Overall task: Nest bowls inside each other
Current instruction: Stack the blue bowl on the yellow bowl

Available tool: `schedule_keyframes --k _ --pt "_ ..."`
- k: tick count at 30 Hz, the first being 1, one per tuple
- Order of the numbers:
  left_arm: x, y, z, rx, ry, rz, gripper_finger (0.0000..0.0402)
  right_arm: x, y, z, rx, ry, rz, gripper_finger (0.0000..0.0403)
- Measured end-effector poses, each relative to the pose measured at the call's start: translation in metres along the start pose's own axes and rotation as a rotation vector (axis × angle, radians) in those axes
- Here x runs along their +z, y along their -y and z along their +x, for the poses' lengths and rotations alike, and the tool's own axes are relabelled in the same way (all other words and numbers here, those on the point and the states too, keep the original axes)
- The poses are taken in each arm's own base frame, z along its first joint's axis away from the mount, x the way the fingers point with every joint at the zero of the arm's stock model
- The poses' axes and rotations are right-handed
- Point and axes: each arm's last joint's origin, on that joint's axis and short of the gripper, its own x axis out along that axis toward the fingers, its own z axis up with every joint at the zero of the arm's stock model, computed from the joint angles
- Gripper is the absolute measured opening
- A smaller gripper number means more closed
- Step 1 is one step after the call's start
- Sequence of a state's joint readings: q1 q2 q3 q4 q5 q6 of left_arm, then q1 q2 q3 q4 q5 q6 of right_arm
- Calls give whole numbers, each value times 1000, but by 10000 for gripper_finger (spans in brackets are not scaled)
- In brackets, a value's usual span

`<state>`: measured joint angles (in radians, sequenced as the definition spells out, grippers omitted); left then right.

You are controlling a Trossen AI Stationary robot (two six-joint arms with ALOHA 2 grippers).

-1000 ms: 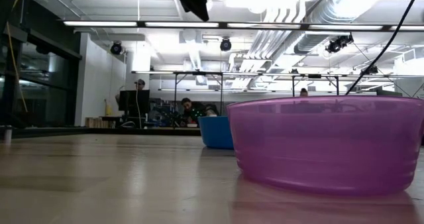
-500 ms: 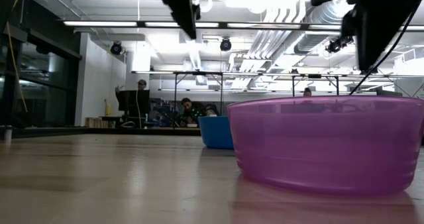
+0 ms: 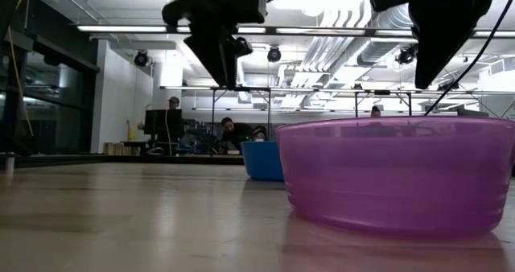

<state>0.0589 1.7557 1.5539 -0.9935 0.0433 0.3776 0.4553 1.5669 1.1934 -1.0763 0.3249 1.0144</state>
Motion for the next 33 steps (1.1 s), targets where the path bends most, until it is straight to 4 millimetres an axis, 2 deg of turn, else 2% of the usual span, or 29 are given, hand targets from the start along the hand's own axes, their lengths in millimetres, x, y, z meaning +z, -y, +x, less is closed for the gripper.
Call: schedule_keyframes --k 5,11,16,20,27,33 --pt "-1 0 16 22 51 69 136 0 1 0 -27 32 75 113" --pt "-9 2 40 37 86 76 136 0 1 0 -28 37 82 113" --pt "-18 12 55 16 63 96 136 -6 -3 -3 -19 42 108 113" --pt "-21 21 60 -12 40 166 136 -12 -7 -5 -12 57 156 113" --pt "-12 43 60 -32 73 375 136 -22 -14 -9 16 65 239 113" --pt "-5 43 60 10 131 445 136 -21 -18 -10 59 80 267 113"
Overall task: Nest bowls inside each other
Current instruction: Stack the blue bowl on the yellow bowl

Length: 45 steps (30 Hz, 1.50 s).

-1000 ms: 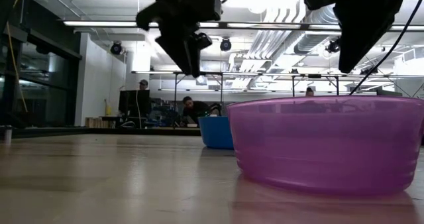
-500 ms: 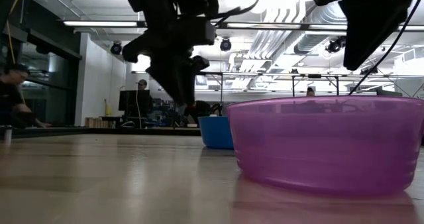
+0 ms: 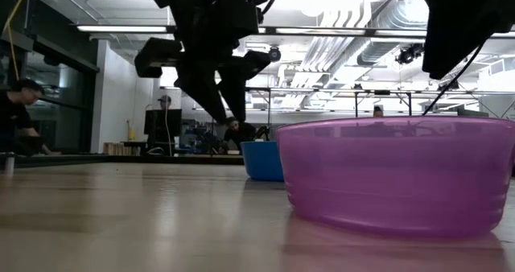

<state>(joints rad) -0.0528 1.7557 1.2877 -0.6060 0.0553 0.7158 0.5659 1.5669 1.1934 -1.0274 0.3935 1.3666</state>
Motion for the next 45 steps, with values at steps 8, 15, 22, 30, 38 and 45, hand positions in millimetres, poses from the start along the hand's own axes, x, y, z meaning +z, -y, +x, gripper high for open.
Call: schedule_keyframes --k 8,15,22,30,38,45 --pt "-2 -1 4 44 -2 76 136 0 -7 -1 70 13 25 113" --pt "-24 8 27 120 -24 89 136 -6 -18 -5 169 25 39 113" --pt "-25 9 30 141 -18 88 136 -6 -18 -6 173 29 61 113" --pt "-24 9 30 133 -2 92 130 -5 -19 -5 179 31 68 113" --pt "-24 10 30 113 14 92 69 -5 -19 -5 184 32 68 113" --pt "-24 10 30 111 16 93 36 -5 -20 -5 189 33 70 113"
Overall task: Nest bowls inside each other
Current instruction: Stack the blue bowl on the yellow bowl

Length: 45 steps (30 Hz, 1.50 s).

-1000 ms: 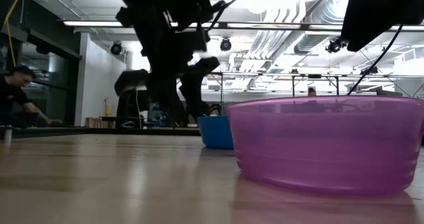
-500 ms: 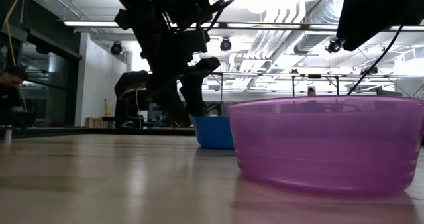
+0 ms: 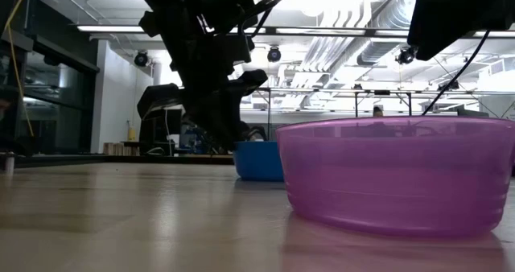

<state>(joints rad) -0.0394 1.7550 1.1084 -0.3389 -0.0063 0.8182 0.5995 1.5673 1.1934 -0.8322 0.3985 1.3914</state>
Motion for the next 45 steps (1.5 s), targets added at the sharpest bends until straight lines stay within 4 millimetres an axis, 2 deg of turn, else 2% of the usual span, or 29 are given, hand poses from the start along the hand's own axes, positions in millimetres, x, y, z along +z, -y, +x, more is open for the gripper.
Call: schedule_keyframes --k 5,22,32,41,45 --pt "0 0 0 -1 0 15 6 0 0 0 0 0 0 113" --pt "2 2 0 0 -1 24 2 2 4 0 -45 65 28 113" --pt "35 20 -12 -10 -35 132 1 1 9 -1 -92 64 73 113" --pt "58 9 -34 -24 -25 162 0 1 9 -1 -93 64 148 113" --pt "75 11 -46 -44 12 192 0 3 10 1 -95 36 189 113"
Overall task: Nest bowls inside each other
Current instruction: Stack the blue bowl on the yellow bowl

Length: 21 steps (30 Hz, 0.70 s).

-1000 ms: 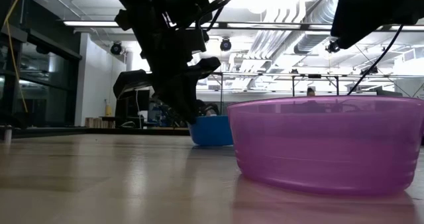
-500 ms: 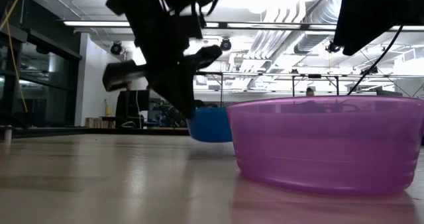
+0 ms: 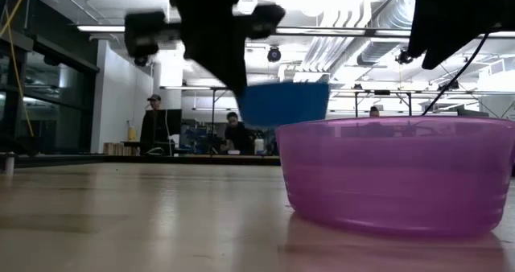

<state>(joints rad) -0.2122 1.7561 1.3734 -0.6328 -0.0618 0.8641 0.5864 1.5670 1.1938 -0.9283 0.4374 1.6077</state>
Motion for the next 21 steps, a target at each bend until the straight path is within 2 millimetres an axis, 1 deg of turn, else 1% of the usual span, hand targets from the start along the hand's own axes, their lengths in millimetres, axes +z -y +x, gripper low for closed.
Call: schedule_keyframes --k 3,9,11,15,19,21 --pt "11 3 -6 -2 22 34 0 3 0 1 -5 -13 11 113" --pt "25 16 -9 -26 35 91 0 10 -1 5 -9 -45 40 113" --pt "26 18 -10 -34 32 97 0 12 -1 5 3 -67 53 113" --pt "26 17 -9 -35 33 95 0 22 -6 2 80 -92 76 113" --pt "26 17 -9 -35 37 97 0 36 -10 -4 173 -98 88 113" --pt "26 18 -9 -45 50 98 0 43 -11 -2 188 -119 98 113"
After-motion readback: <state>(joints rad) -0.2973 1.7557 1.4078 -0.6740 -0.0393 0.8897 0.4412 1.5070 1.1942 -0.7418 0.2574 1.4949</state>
